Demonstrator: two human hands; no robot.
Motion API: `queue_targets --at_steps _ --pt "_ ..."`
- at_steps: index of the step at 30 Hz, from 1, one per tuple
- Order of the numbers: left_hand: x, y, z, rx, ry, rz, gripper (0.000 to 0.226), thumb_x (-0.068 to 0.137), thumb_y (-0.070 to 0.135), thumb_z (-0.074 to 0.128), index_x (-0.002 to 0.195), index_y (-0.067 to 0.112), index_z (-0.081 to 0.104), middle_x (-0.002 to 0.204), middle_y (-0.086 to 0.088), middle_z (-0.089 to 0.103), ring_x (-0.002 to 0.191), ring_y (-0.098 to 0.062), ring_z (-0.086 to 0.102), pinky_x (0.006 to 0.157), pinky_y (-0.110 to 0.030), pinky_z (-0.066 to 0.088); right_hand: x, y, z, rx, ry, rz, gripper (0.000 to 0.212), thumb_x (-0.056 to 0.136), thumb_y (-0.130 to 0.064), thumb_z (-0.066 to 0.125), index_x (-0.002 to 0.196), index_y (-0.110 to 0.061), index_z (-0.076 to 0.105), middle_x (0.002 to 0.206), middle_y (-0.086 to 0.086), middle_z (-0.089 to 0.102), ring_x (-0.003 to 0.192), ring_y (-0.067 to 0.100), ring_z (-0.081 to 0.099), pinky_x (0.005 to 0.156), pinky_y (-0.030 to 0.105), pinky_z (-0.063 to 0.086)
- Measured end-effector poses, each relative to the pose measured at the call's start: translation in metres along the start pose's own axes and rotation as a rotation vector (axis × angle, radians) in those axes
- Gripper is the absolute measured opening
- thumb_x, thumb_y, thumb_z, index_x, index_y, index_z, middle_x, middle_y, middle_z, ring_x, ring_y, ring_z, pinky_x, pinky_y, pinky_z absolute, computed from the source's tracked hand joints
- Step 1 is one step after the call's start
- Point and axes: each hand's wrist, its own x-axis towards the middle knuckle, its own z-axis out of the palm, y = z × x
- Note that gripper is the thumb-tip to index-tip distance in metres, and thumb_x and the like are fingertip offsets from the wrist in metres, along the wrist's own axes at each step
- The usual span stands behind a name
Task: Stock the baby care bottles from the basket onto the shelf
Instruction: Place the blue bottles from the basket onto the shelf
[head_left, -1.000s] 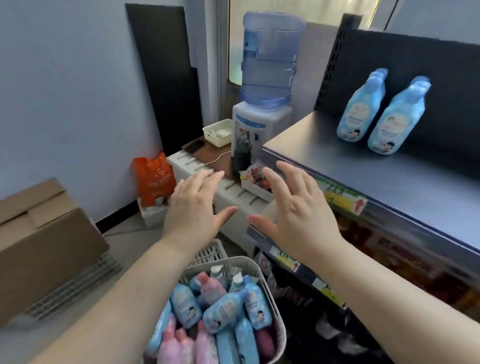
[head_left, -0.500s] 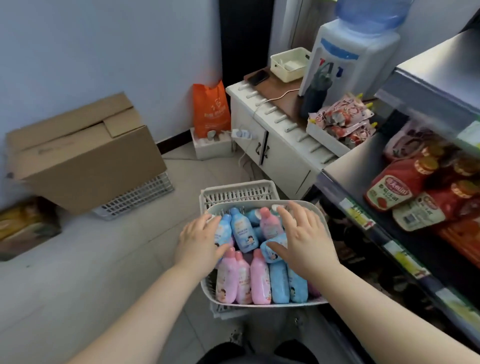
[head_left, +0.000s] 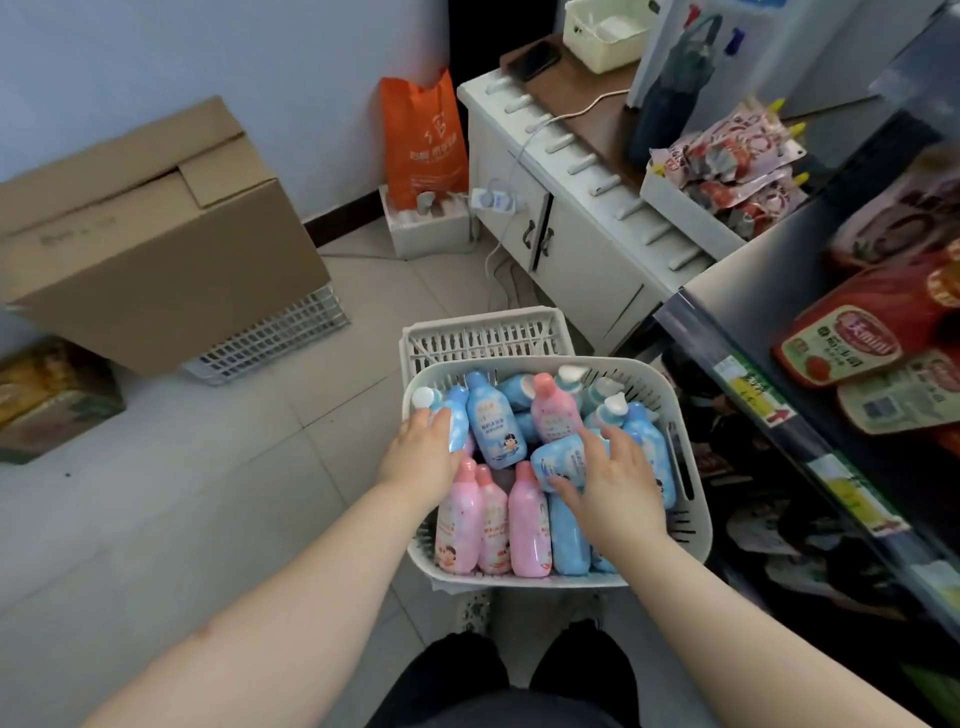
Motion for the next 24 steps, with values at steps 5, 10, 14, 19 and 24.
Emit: queue_targets --at_steps 5,10,14,19,24 --pt "0.019 0.008 0.007 -0.077 -0.029 -0.139 0.051 0.096 0.033 0.047 0.140 0.012 0.032 0.139 -0.015 0.035 0.124 -0.035 0.043 0.097 -0.040 0.038 0.002 0.004 0.013 0.350 0.002 0.334 0.066 0.091 -0.038 0.060 0.144 -0.011 0.031 0.140 0.014 0.031 0.127 0.032 0.036 0.099 0.039 0.037" --pt "0.030 0.014 0.009 -0.083 -0.037 -0.244 0.051 0.096 0.031 0.046 0.139 0.010 0.029 0.133 -0.019 0.040 0.116 -0.037 0.049 0.088 -0.039 0.042 0.010 0.002 0.021 0.615 -0.015 0.515 0.065 0.093 -0.032 0.058 0.148 -0.022 0.024 0.147 0.014 0.020 0.123 0.032 0.042 0.096 0.035 0.038" --pt "0.038 0.015 0.010 -0.074 -0.072 -0.291 0.059 0.093 0.036 0.051 0.139 0.009 0.027 0.130 -0.020 0.048 0.116 -0.037 0.050 0.088 -0.038 0.042 0.018 -0.001 0.024 0.678 -0.055 0.549 0.064 0.095 -0.032 0.054 0.150 -0.029 0.019 0.151 0.017 0.016 0.122 0.034 0.044 0.094 0.035 0.038" --pt "0.036 0.015 0.013 -0.110 -0.056 -0.349 0.072 0.084 0.044 0.065 0.136 0.006 0.034 0.136 -0.018 0.042 0.125 -0.035 0.042 0.099 -0.038 0.038 0.026 -0.007 0.023 0.711 -0.069 0.570 0.067 0.095 -0.029 0.054 0.150 -0.031 0.015 0.149 0.021 0.016 0.108 0.033 0.051 0.081 0.029 0.038" --pt "0.035 0.018 0.016 -0.305 -0.108 -0.420 0.080 0.080 0.037 0.072 0.139 0.005 0.029 0.137 -0.015 0.041 0.122 -0.033 0.048 0.093 -0.038 0.043 0.027 -0.014 0.021 0.761 -0.031 0.529 0.068 0.091 -0.020 0.061 0.146 -0.032 0.023 0.143 0.019 0.016 0.085 0.023 0.049 0.086 0.031 0.047"
